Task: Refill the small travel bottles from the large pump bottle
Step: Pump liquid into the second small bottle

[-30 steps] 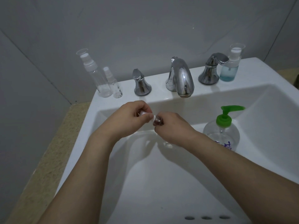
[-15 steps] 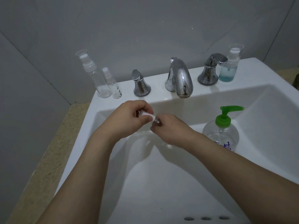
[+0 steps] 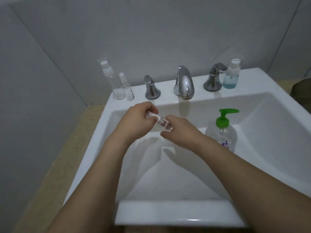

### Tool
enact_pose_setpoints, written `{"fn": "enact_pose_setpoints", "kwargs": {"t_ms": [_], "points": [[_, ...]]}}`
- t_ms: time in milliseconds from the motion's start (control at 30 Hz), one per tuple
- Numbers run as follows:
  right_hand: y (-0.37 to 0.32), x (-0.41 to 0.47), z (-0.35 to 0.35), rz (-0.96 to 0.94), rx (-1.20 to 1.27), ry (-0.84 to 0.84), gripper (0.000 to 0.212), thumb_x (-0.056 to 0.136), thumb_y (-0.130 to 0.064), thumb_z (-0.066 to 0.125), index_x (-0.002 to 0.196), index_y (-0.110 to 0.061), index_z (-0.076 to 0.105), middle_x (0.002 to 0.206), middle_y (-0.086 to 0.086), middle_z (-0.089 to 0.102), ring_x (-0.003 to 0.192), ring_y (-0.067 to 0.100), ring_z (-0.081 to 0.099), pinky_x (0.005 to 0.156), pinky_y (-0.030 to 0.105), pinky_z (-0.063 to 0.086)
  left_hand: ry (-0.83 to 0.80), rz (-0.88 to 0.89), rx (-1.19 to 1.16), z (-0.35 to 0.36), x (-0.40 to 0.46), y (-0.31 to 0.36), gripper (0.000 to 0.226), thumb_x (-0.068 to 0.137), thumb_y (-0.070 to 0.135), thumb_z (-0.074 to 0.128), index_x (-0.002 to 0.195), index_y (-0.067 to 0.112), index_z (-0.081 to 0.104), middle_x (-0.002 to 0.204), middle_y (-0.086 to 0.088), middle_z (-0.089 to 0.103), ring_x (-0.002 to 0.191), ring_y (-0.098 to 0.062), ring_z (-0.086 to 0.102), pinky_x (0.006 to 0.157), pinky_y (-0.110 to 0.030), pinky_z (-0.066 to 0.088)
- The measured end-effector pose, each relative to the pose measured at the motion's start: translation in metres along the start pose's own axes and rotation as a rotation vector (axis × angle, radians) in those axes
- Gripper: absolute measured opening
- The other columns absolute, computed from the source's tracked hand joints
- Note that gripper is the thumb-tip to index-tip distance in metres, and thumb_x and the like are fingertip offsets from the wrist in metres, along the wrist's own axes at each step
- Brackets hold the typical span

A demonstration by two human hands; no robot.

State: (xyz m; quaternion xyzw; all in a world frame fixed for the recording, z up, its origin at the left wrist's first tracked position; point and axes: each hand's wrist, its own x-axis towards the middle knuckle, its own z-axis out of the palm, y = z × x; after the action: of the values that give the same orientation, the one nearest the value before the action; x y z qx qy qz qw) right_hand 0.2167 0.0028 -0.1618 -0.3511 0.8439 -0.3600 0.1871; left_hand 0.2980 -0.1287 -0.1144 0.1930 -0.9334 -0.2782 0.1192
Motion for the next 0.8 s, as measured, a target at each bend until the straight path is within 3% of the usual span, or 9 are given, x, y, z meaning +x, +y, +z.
{"fn": "enact_pose_setpoints", "kwargs": {"t_ms": [200, 433, 600, 700, 800], "points": [[-0.009, -0.034, -0.007, -0.062, 0.023, 0.167, 0.034, 0.084, -0.026, 0.061, 0.116, -0.017, 0.055, 0.11, 0.002, 0.058, 0.095, 0.02, 0.055, 0.073, 0.028, 0.039, -0.006, 0.055, 0.143, -0.029, -0.028, 0.042, 0.008, 0.085, 0.024, 0.064, 0.09, 0.03, 0.062, 0.087, 0.008, 0.059, 0.066, -0.007, 0.053, 0.058, -0.024, 0.041], [0.008, -0.097, -0.04, -0.134, -0.087, 0.313, 0.05, 0.09, -0.031, 0.059, 0.135, -0.019, 0.044, 0.129, 0.001, 0.052, 0.117, 0.02, 0.049, 0.093, 0.031, 0.039, 0.004, 0.183, 0.275, -0.059, -0.049, 0.12, 0.01, 0.086, 0.022, 0.06, 0.093, 0.029, 0.061, 0.092, 0.009, 0.061, 0.065, -0.003, 0.049, 0.058, -0.023, 0.038], [0.037, -0.112, -0.085, -0.133, -0.248, 0.524, 0.05, 0.087, -0.033, 0.061, 0.133, -0.017, 0.048, 0.129, 0.002, 0.054, 0.119, 0.023, 0.047, 0.101, 0.035, 0.034, 0.005, 0.246, 0.288, -0.052, -0.039, 0.178, 0.012, 0.085, 0.019, 0.059, 0.093, 0.026, 0.063, 0.083, 0.011, 0.059, 0.065, -0.008, 0.053, 0.056, -0.022, 0.038], [0.058, -0.111, -0.11, -0.103, -0.301, 0.671, 0.052, 0.084, -0.033, 0.066, 0.13, -0.014, 0.051, 0.129, 0.005, 0.055, 0.122, 0.026, 0.047, 0.102, 0.039, 0.034, 0.008, 0.289, 0.28, -0.043, -0.021, 0.211, 0.01, 0.086, 0.022, 0.061, 0.095, 0.027, 0.061, 0.085, 0.01, 0.057, 0.067, -0.005, 0.052, 0.056, -0.021, 0.038], [0.084, -0.106, -0.13, -0.031, -0.315, 0.767, 0.054, 0.08, -0.03, 0.069, 0.128, -0.013, 0.051, 0.128, 0.006, 0.054, 0.121, 0.028, 0.047, 0.102, 0.041, 0.035, -0.002, 0.348, 0.319, -0.025, 0.005, 0.242, 0.014, 0.086, 0.023, 0.062, 0.099, 0.024, 0.063, 0.09, 0.006, 0.06, 0.077, -0.012, 0.056, 0.063, -0.024, 0.042]]}}
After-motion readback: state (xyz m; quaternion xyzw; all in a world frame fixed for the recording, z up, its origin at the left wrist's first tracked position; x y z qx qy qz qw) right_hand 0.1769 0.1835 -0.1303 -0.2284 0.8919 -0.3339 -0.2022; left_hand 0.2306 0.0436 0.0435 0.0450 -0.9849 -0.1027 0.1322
